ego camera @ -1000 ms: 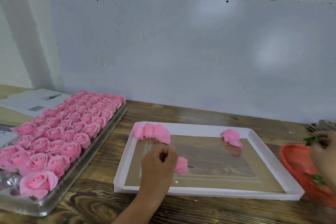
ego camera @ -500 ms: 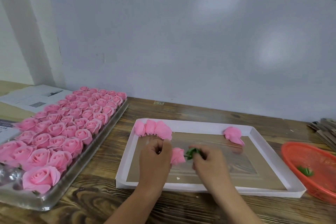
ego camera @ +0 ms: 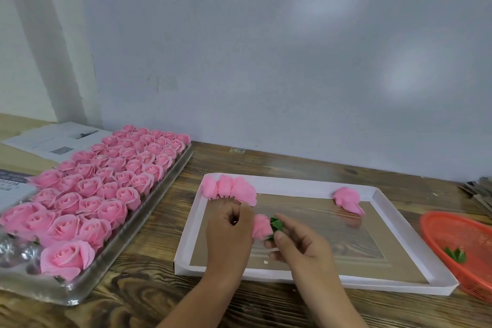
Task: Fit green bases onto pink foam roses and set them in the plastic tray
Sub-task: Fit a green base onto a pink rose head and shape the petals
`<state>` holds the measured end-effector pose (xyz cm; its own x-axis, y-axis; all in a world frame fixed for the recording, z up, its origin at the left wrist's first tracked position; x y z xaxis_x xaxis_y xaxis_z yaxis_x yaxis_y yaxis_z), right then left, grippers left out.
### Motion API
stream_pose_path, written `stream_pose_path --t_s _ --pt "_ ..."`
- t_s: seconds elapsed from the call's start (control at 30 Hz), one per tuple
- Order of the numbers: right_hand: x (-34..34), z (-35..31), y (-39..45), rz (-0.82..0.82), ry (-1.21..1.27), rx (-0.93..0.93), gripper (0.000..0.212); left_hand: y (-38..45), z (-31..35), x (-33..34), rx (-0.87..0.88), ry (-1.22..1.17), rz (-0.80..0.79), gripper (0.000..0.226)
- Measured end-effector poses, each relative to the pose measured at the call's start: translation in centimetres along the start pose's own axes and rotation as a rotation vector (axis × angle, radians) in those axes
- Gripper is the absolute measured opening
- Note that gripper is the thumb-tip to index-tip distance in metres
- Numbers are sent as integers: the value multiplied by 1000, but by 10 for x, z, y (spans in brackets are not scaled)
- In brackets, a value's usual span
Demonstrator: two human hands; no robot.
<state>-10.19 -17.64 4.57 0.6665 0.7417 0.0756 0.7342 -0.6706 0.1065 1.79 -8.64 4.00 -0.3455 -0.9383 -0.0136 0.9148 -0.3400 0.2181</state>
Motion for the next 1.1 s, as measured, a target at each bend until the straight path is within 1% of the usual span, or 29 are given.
stream_pose_path --t_s 0.17,0.33,0.47,0.57,0.7,0.83,0.9,1.0,1.1 --pt "-4 -2 -3 43 22 -40 33 -2 2 0 17 11 -9 37" --pt "-2 0 -1 13 7 -53 33 -1 2 1 -1 -31 -22 39" --pt "-5 3 1 0 5 -48 31 -3 3 3 31 -10 -51 43" --pt "-6 1 3 -53 -24 -64 33 -2 4 5 46 3 -71 48" --pt "-5 -2 3 -138 -57 -73 42 -3 5 7 67 34 -113 50" --pt "-8 0 4 -122 -66 -52 37 -5 5 9 42 10 -145 46" --pt "-7 0 3 -123 -82 -47 36 -5 3 9 38 8 -147 48" --pt "-4 -3 1 -143 -95 -50 28 -5 2 8 40 17 -151 44" --pt "-5 -6 0 -131 -93 -48 29 -5 0 9 29 9 -155 44"
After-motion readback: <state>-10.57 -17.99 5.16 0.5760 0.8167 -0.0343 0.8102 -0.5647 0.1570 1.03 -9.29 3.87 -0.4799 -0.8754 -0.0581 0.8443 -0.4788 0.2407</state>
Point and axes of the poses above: each hand's wrist, its own y-axis towards the middle knuckle, its own x-axis out of the palm, z = x × y, the point moved 6 cm from there along y, towards the middle knuckle, and after that the axes turned 1 degree about -z, right-handed, at the moved point
